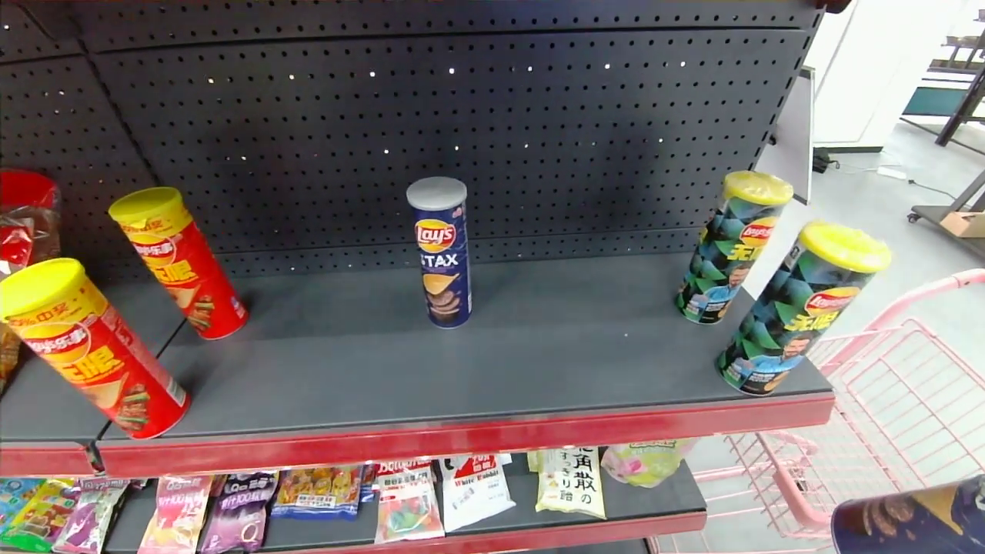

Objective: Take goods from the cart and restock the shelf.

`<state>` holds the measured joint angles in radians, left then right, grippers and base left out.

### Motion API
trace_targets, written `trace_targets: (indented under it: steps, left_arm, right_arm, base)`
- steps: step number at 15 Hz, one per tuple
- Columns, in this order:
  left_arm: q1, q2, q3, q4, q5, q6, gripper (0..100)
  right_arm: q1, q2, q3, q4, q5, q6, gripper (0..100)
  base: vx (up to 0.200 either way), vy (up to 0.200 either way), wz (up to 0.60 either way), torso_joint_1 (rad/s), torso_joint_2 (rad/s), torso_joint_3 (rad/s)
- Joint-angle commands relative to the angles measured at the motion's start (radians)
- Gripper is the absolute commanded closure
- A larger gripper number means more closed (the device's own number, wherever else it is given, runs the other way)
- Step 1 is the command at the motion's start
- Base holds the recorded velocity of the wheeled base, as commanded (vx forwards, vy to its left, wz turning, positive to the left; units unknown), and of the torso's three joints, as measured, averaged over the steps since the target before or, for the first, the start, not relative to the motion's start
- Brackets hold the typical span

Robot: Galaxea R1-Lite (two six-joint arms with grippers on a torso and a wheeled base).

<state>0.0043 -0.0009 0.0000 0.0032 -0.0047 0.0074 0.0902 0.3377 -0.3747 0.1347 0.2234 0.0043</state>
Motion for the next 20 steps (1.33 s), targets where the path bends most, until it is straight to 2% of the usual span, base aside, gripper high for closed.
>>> trace_targets:
  steps: [1, 8, 16, 18, 20]
  left_arm:
    - [0.0, 0.001, 0.0, 0.0, 0.0, 0.0, 0]
    - [0.0, 0.001, 0.0, 0.0, 0.0, 0.0, 0]
    - [0.0, 0.001, 0.0, 0.0, -0.001, -0.001, 0]
    - [0.0, 0.001, 0.0, 0.0, -0.001, -0.001, 0]
    - [0.0, 0.001, 0.0, 0.0, -0.001, 0.0, 0]
  right_arm:
    - [0.0, -0.002, 0.0, 0.0, 0.004, 0.0, 100]
    - [0.002, 0.049, -0.012, -0.001, 0.142, -0.029, 100]
    - [0.043, 0.066, -0.007, -0.001, 0.14, -0.036, 100]
    - [0.043, 0.07, -0.006, -0.001, 0.14, -0.036, 100]
    - [0.043, 0.072, -0.003, -0.001, 0.139, -0.036, 100]
  base:
    - [0.2, 0.0, 0.0, 0.007, 0.0, 0.012]
    - [0.0, 0.0, 0.0, 0.0, 0.0, 0.0]
    - [0.0, 0.0, 0.0, 0.0, 0.0, 0.0]
    - [0.0, 0.2, 0.0, 0.0, 0.0, -0.002]
    - [0.0, 0.0, 0.0, 0.0, 0.0, 0.0]
